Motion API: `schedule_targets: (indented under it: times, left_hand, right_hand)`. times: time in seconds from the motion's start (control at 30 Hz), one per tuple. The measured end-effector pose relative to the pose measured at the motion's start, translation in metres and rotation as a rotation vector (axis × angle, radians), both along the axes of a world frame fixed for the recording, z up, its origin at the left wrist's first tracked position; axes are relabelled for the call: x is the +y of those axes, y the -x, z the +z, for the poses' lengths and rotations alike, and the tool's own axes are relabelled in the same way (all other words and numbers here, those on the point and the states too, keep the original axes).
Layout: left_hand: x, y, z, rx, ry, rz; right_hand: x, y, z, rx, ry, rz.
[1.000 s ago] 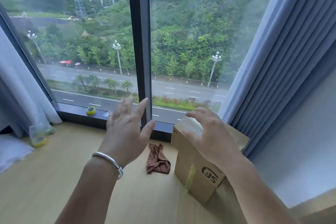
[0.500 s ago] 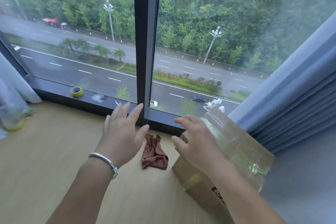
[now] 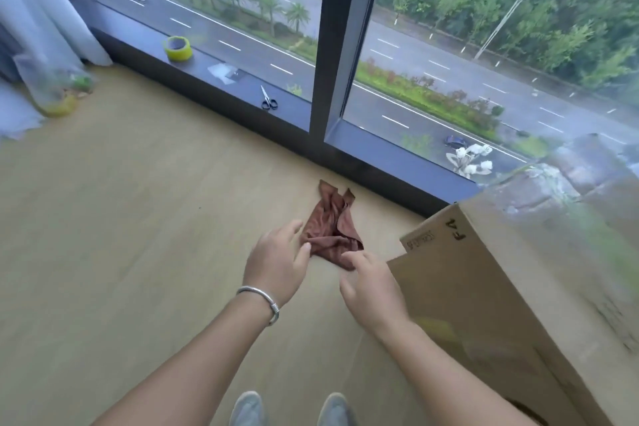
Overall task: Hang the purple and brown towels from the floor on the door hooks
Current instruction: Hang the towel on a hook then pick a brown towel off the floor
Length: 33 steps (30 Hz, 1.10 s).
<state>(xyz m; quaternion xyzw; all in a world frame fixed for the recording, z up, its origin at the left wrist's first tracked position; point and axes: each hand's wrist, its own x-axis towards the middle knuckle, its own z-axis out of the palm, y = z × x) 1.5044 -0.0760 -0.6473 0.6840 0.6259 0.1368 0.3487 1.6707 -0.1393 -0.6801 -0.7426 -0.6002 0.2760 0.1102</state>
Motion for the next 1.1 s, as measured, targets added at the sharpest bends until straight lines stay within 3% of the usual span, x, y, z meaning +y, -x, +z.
schedule_targets:
  times: [0.4, 0.6, 0.77, 0.93, 1.0, 1.1]
  left_hand:
    - [0.041, -0.032, -0.373, 0.125, 0.016, -0.213]
    - [0.099, -0.06, -0.507, 0.296, -0.128, -0.598]
    - [0.12, -0.071, -0.552, 0.447, -0.222, -0.734]
    - [0.123, -0.061, -0.543, 0.486, -0.338, -0.793]
    - [0.118, -0.045, -0.538, 0.456, -0.3, -0.802]
    - [0.105, -0.009, -0.531, 0.451, -0.138, -0.853]
  right_hand:
    - [0.046, -0.036, -0.326, -0.097, 0.002, -0.093]
    - [0.109, -0.072, -0.436, -0.182, -0.109, -0.04]
    - [0.147, -0.096, -0.481, -0.289, -0.088, 0.113]
    - [0.149, -0.093, -0.499, -0.413, -0.012, 0.239]
    - [0.146, -0.094, -0.499, -0.396, -0.092, 0.217]
    - [0.136, -0.094, -0.495, -0.209, -0.246, -0.017]
